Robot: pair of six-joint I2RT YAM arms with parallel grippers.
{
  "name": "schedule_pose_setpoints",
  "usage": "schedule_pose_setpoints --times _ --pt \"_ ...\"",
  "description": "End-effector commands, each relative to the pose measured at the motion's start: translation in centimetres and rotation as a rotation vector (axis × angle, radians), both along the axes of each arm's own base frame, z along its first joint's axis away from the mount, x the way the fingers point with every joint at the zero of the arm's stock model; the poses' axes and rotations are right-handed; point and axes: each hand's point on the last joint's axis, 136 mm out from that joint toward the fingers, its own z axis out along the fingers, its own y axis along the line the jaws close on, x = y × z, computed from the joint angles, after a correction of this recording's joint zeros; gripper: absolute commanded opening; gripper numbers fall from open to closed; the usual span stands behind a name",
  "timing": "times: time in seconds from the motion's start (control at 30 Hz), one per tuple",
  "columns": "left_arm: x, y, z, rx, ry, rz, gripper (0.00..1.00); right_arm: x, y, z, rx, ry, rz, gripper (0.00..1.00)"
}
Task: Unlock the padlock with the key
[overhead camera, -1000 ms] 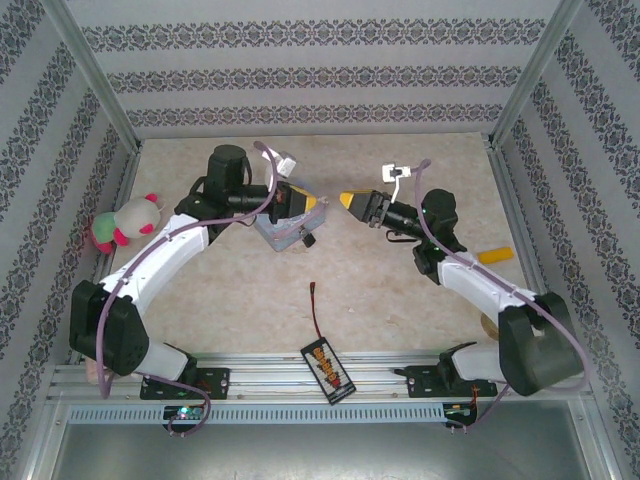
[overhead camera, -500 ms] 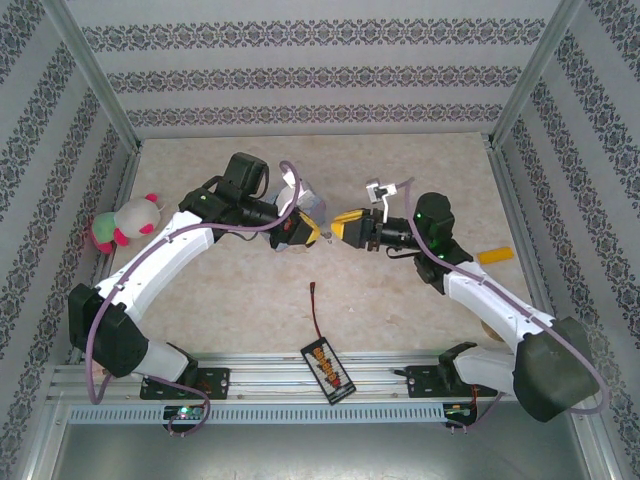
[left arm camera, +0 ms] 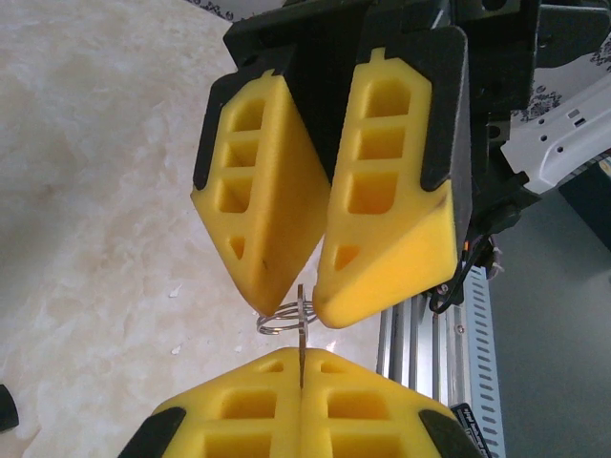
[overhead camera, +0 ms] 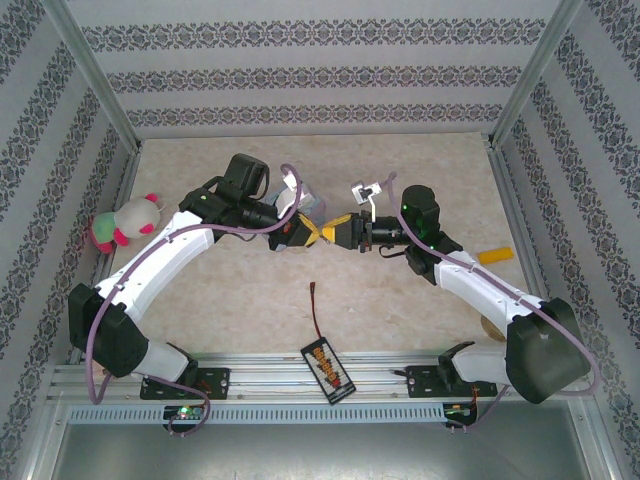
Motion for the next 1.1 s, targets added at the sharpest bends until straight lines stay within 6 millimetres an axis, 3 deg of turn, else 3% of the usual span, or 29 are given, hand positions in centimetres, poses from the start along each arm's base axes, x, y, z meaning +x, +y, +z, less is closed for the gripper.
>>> schedule_pose_setpoints --times 0.0,1.07 --pt "-0.2 -0.2 0.6 -0.012 -0.044 -0.011 0.00 -0.5 0.3 0.9 0.012 -0.045 0.043 0.24" --pt "1.4 0.3 1.2 -0.072 -0.028 0.057 0.00 -0.7 0.0 -1.0 -0.019 0.004 0.030 0.28"
